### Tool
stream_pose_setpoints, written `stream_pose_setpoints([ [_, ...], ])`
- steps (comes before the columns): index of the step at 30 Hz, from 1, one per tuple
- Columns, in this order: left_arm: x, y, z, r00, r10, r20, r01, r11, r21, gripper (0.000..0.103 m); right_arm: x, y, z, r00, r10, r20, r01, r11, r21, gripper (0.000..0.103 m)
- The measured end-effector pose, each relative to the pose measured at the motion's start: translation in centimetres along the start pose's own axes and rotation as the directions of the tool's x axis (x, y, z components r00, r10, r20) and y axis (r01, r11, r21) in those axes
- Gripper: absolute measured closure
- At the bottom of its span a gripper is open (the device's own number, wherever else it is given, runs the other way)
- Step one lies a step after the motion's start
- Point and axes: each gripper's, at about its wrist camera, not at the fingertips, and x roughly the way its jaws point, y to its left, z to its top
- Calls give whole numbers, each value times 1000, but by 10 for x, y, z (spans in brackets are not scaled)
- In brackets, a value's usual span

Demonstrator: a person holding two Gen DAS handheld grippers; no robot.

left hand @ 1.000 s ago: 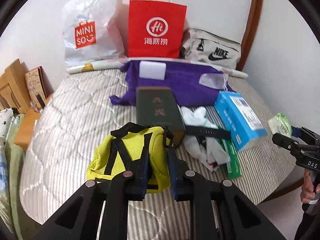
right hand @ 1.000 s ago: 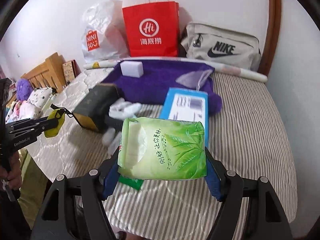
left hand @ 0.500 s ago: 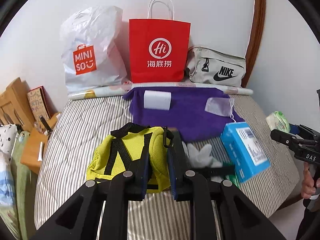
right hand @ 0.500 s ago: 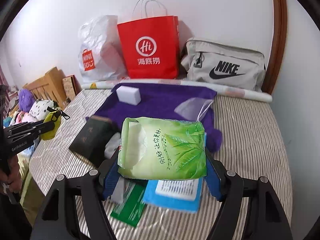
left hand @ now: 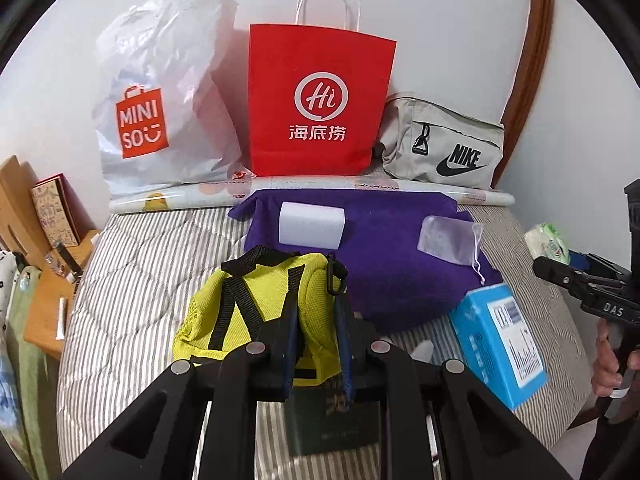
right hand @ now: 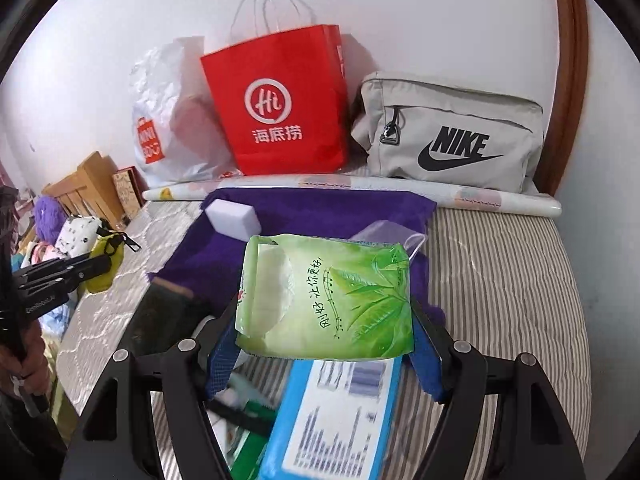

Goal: Organize soft objects
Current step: 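Carry the yellow pouch and green wipes pack toward the purple towel with both tools, then release the yellow pouch onto the towel with the left tool while the right tool releases the wipes pack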

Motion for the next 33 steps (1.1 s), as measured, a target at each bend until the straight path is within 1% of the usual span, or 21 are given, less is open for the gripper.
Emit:
stream_pose_setpoints([
  [3,16,1,11,1000,-14,-17,14,1000,-3,86,18,-4,9,1000,12,-19,-12,1000,3,30],
  [7,39,1,25,998,-43,-46,43,999,-9,86,40,-4,17,999,5,-41,-6,1000,-12,30],
  [13,72,1,41,993,-81,-89,80,997,-7,86,76,-9,25,994,-30,-109,26,999,-31,30],
  [17,93,2,49,987,-107,-122,106,994,-18,86,91,-12,28,991,-42,-131,37,998,-41,30],
  [19,105,0,51,984,-108,-143,106,994,-19,86,98,-14,29,988,-48,-144,42,998,-40,30],
  [24,125,-8,52,981,-89,-173,92,996,12,86,115,-19,30,983,-50,-178,43,998,-44,30],
  [27,136,-9,51,977,-82,-195,86,996,10,86,125,-19,30,977,-61,-203,50,997,-58,30],
  [33,150,-10,50,970,-98,-224,98,995,-13,85,140,-23,28,968,-63,-241,52,997,-51,30],
])
